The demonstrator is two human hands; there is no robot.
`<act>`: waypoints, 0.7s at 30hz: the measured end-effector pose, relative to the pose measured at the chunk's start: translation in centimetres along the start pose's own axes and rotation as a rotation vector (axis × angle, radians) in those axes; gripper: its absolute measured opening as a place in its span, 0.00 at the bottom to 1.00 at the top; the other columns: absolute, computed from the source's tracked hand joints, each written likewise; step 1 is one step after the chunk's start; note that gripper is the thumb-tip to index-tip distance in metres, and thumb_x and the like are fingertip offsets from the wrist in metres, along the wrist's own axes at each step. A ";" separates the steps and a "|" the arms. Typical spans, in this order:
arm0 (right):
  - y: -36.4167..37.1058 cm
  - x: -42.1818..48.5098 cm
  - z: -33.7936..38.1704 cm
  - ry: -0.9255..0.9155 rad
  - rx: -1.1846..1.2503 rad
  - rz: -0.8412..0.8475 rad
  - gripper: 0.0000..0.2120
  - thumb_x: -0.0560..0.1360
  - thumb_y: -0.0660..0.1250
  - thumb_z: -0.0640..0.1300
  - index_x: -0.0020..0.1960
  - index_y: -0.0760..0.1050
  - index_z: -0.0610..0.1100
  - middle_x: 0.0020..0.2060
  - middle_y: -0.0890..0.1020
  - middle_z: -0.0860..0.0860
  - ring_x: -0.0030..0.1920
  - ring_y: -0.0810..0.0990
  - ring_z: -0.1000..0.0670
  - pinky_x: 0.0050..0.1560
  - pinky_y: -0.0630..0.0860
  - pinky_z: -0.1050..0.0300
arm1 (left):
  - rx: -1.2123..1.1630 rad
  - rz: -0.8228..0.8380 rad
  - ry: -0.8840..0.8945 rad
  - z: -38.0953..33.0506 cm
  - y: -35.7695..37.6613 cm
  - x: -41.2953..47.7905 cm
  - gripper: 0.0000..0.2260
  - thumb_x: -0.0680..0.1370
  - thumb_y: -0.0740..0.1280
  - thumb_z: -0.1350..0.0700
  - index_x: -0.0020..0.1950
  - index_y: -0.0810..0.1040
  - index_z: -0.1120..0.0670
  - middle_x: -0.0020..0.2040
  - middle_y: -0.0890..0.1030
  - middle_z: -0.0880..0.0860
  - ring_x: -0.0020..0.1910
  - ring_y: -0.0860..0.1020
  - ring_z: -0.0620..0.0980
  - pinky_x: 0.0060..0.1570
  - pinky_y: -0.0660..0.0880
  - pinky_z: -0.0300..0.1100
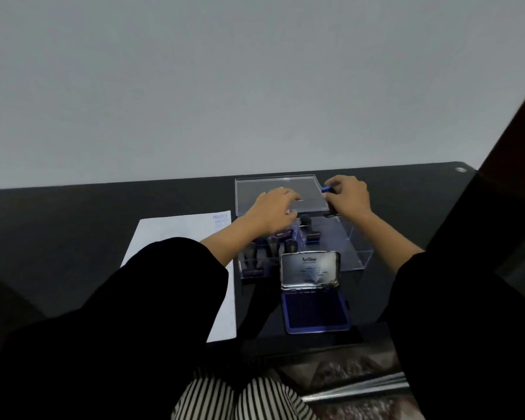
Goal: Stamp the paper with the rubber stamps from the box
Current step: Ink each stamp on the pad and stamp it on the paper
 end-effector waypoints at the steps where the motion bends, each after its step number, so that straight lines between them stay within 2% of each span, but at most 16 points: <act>1: -0.7 -0.6 0.5 -0.006 0.042 0.001 0.15 0.74 0.68 0.39 0.61 0.76 0.42 0.57 0.80 0.42 0.59 0.78 0.44 0.58 0.74 0.53 | -0.006 -0.005 0.000 -0.2 -0.6 -0.4 0.19 0.79 0.60 0.56 0.70 0.67 0.57 0.71 0.68 0.56 0.71 0.66 0.54 0.70 0.62 0.53; 5: -3.5 -3.4 2.1 -0.027 0.185 0.012 0.15 0.74 0.68 0.36 0.61 0.77 0.42 0.58 0.79 0.41 0.59 0.77 0.43 0.60 0.76 0.50 | -0.014 -0.027 0.011 -1.2 -3.1 -2.9 0.17 0.79 0.60 0.57 0.68 0.69 0.59 0.69 0.70 0.57 0.69 0.67 0.54 0.69 0.64 0.49; 11: -5.1 -8.1 2.6 0.004 0.245 0.092 0.14 0.71 0.72 0.37 0.57 0.78 0.42 0.54 0.81 0.39 0.55 0.80 0.42 0.55 0.79 0.47 | -0.037 -0.030 0.006 -2.8 -4.9 -7.1 0.13 0.78 0.60 0.58 0.61 0.76 0.59 0.63 0.74 0.59 0.64 0.71 0.55 0.64 0.67 0.48; 16: -4.4 -12.2 2.4 -0.024 0.161 0.151 0.12 0.70 0.73 0.39 0.53 0.80 0.41 0.53 0.81 0.41 0.49 0.78 0.48 0.48 0.79 0.55 | -0.044 -0.009 0.008 -4.3 -4.4 -10.6 0.12 0.78 0.60 0.60 0.58 0.78 0.59 0.58 0.76 0.60 0.56 0.75 0.56 0.56 0.69 0.45; 19: -3.5 -14.4 2.1 -0.038 0.084 0.149 0.08 0.70 0.73 0.41 0.48 0.82 0.41 0.51 0.82 0.43 0.52 0.79 0.48 0.53 0.77 0.57 | -0.059 0.004 0.007 -4.9 -3.3 -12.6 0.12 0.78 0.60 0.61 0.58 0.78 0.59 0.56 0.78 0.59 0.56 0.76 0.56 0.56 0.71 0.44; 21: -2.9 -15.7 1.9 -0.046 0.050 0.145 0.07 0.70 0.74 0.42 0.47 0.82 0.41 0.48 0.83 0.45 0.50 0.80 0.50 0.52 0.77 0.59 | -0.083 0.018 -0.006 -4.9 -2.1 -13.9 0.12 0.77 0.60 0.61 0.59 0.78 0.59 0.57 0.78 0.58 0.57 0.76 0.55 0.58 0.71 0.45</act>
Point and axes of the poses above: each hand's wrist, its own x-axis towards the middle knuckle, its own y-axis out of the palm, z = x × y, the point moved 7 cm from there along x, towards the middle knuckle
